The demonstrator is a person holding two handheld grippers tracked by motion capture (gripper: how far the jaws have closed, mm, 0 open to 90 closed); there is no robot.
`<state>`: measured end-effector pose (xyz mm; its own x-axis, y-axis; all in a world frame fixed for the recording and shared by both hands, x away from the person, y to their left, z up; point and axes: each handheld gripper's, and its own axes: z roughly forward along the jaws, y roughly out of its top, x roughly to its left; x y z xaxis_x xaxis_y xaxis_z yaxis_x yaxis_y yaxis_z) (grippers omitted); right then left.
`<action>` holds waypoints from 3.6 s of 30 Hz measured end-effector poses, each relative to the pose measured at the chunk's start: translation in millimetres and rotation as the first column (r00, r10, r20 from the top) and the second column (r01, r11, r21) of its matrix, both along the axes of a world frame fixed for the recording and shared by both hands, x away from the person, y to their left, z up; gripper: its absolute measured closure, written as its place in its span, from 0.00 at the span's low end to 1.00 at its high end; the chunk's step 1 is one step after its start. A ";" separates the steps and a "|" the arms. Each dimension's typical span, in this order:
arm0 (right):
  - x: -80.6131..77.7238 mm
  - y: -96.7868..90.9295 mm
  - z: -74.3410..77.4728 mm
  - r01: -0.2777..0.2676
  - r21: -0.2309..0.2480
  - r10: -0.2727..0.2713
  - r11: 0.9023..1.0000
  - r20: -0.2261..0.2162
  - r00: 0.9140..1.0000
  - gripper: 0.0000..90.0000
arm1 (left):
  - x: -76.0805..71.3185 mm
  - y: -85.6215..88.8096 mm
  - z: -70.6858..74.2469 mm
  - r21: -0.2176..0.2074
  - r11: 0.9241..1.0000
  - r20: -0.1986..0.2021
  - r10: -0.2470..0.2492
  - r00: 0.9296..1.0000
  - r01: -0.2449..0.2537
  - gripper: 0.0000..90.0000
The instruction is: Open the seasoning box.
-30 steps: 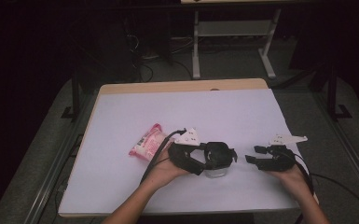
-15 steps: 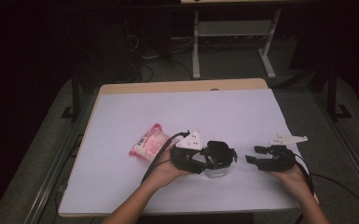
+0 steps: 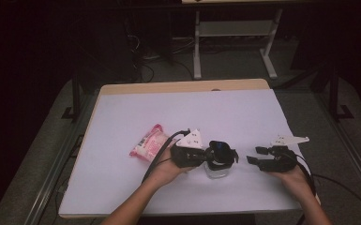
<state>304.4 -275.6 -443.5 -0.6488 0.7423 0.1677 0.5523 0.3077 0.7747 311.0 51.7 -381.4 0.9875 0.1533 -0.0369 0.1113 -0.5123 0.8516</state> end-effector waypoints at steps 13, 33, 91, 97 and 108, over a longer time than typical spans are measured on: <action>0.2 -0.8 0.4 0.002 0.008 -0.002 1.000 0.001 1.000 0.42 | 4.0 -7.4 13.8 -0.038 0.999 0.019 0.008 1.000 -0.008 1.00; -1.3 -1.8 0.5 -0.003 0.017 0.003 1.000 0.015 1.000 0.41 | 29.1 -41.6 29.0 -0.052 0.998 -0.002 -0.019 1.000 0.019 1.00; -5.8 -2.7 -2.9 0.014 0.025 -0.014 1.000 0.013 1.000 0.38 | 23.1 37.7 39.7 -0.058 0.993 -0.079 0.100 0.992 -0.105 0.65; -5.5 -3.1 -3.8 0.013 0.022 -0.014 1.000 0.017 1.000 0.38 | 18.4 65.9 36.9 -0.069 0.985 -0.069 0.154 0.986 -0.158 0.58; -5.6 -4.5 -4.9 0.017 0.016 -0.017 1.000 0.018 1.000 0.38 | 6.2 114.2 30.4 -0.066 0.967 -0.057 0.241 0.969 -0.244 0.48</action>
<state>298.8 -280.2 -448.4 -0.6391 0.7505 0.1679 0.5429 0.2856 0.7898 317.2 165.9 -351.0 0.9178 0.3832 -0.1035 0.2667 -0.4021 0.8759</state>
